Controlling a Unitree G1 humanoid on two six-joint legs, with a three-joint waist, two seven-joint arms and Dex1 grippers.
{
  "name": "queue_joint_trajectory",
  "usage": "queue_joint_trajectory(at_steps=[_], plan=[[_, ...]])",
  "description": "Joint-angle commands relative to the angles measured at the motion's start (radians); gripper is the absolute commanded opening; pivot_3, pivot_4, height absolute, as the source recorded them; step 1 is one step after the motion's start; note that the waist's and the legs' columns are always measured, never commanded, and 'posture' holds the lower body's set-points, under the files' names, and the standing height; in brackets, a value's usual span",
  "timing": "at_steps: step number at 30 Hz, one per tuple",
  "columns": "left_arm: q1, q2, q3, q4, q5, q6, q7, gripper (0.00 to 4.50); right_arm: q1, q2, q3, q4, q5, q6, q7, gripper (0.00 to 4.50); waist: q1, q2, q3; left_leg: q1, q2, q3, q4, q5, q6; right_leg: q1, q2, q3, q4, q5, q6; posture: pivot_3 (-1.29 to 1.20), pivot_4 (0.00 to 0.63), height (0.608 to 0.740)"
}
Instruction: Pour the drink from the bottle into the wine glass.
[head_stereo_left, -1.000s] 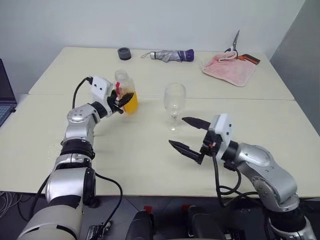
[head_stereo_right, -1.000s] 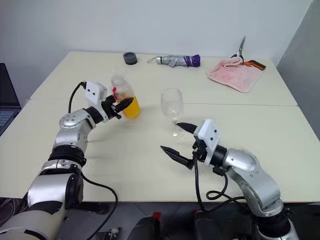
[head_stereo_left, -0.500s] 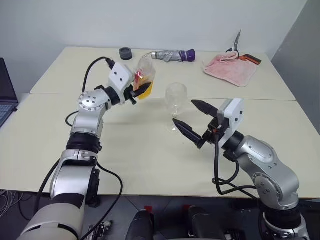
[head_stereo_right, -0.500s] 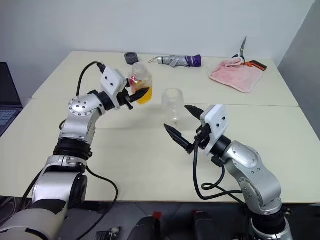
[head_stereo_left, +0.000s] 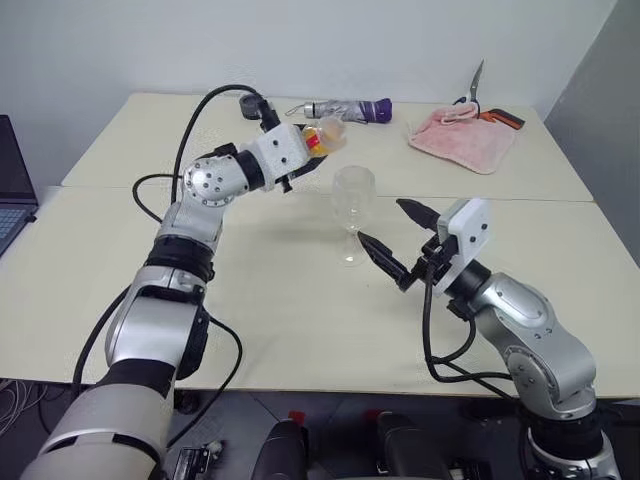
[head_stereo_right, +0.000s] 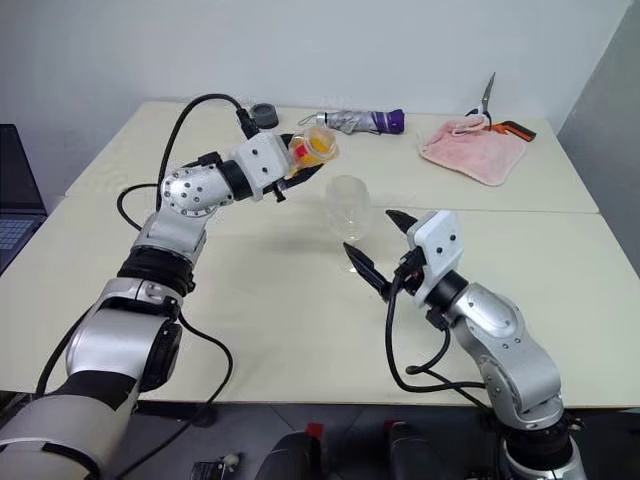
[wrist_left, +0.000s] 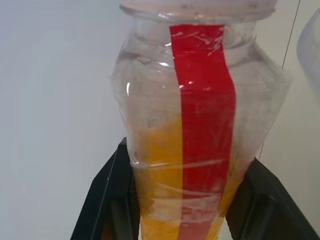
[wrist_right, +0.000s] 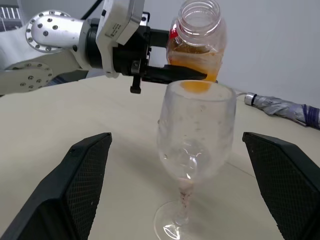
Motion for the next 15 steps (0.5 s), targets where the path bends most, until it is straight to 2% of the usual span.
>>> queue_joint_trajectory(at_steps=[1, 15], plan=[[-0.064, 0.01, -0.019, 0.035, 0.049, -0.098, 0.06, 1.72, 0.009, -0.003, -0.022, -0.024, -0.013, -0.042, -0.002, 4.5, 0.0, 0.0, 0.0, 0.0, 0.0, 0.0, 0.0, 0.0, 0.0, 0.0, 0.0, 0.0, 0.0, 0.0, 0.0, 0.0, 0.15, 0.74], [-0.15, 0.062, -0.113, 0.16, 0.242, -0.294, 0.249, 1.72, 0.028, -0.022, -0.054, -0.05, 0.03, -0.029, 0.031, 4.5, 0.0, 0.0, 0.0, 0.0, 0.0, 0.0, 0.0, 0.0, 0.0, 0.0, 0.0, 0.0, 0.0, 0.0, 0.0, 0.0, 0.15, 0.74]])
